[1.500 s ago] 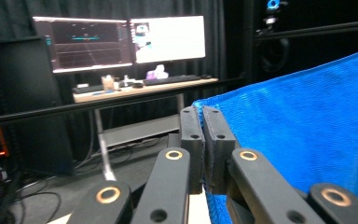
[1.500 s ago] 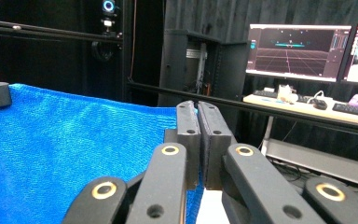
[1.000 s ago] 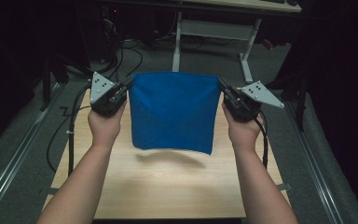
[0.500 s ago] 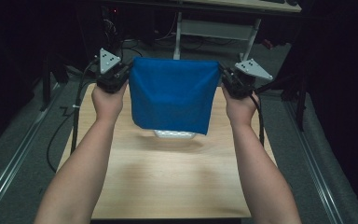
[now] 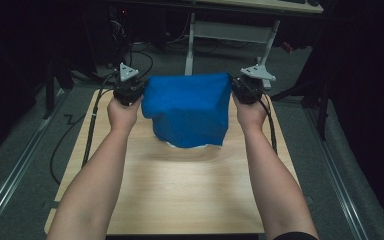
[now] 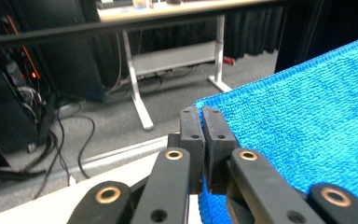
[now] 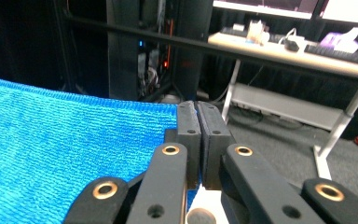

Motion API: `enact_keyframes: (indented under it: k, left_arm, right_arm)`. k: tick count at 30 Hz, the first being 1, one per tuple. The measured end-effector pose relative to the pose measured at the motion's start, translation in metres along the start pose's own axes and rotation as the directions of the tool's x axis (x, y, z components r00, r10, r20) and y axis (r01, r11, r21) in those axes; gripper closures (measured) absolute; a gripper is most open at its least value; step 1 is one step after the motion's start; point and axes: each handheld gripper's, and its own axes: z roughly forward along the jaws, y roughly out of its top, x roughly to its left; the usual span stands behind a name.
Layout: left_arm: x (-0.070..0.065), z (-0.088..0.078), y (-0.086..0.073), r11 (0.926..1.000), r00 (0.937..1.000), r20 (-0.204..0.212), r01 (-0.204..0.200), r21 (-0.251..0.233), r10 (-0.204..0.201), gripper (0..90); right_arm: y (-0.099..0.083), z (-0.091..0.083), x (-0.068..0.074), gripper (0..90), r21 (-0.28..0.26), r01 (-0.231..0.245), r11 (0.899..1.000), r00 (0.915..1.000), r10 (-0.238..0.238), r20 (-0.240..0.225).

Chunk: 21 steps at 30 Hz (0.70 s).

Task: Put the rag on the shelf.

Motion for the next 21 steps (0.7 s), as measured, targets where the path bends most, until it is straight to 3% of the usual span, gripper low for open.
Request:
enact_keyframes:
  k: [4,8,10,13,15,18,21]
  left_arm:
    - [-0.003,0.009,-0.019,0.9985,0.9996,0.03,-0.001,0.054,0.0,88.3]
    - [-0.006,0.011,-0.029,0.9971,0.9991,0.041,-0.008,0.075,0.005,88.3]
    - [-0.007,0.015,-0.04,0.9926,0.9983,0.058,-0.008,0.121,0.001,88.3]
    - [-0.009,0.015,-0.049,0.9918,0.9981,0.062,-0.005,0.128,-0.003,88.3]
    - [-0.009,0.016,-0.063,0.9886,0.9969,0.073,0.018,0.15,-0.029,88.3]
    - [-0.01,0.016,-0.071,0.9865,0.9957,0.082,0.029,0.161,-0.043,88.3]
    - [-0.013,0.016,-0.084,0.9833,0.9909,0.108,0.061,0.171,-0.08,88.3]
  right_arm:
    - [-0.021,0.009,0.001,89.3,0.053,-0.001,0.999,0.9999,0.001,-0.011]
    - [-0.036,0.012,0.004,89.3,0.08,0.006,0.997,0.9998,-0.004,-0.018]
    - [-0.048,0.014,0.005,89.3,0.097,-0.004,0.995,0.9998,0.006,-0.021]
    - [-0.06,0.016,0.006,89.3,0.121,-0.018,0.993,0.9994,0.022,-0.027]
    - [-0.068,0.017,0.008,89.3,0.129,-0.022,0.991,0.999,0.027,-0.034]
    - [-0.075,0.016,0.009,89.3,0.141,-0.026,0.99,0.9988,0.032,-0.038]
    - [-0.087,0.013,0.012,89.3,0.156,-0.035,0.987,0.9981,0.043,-0.044]
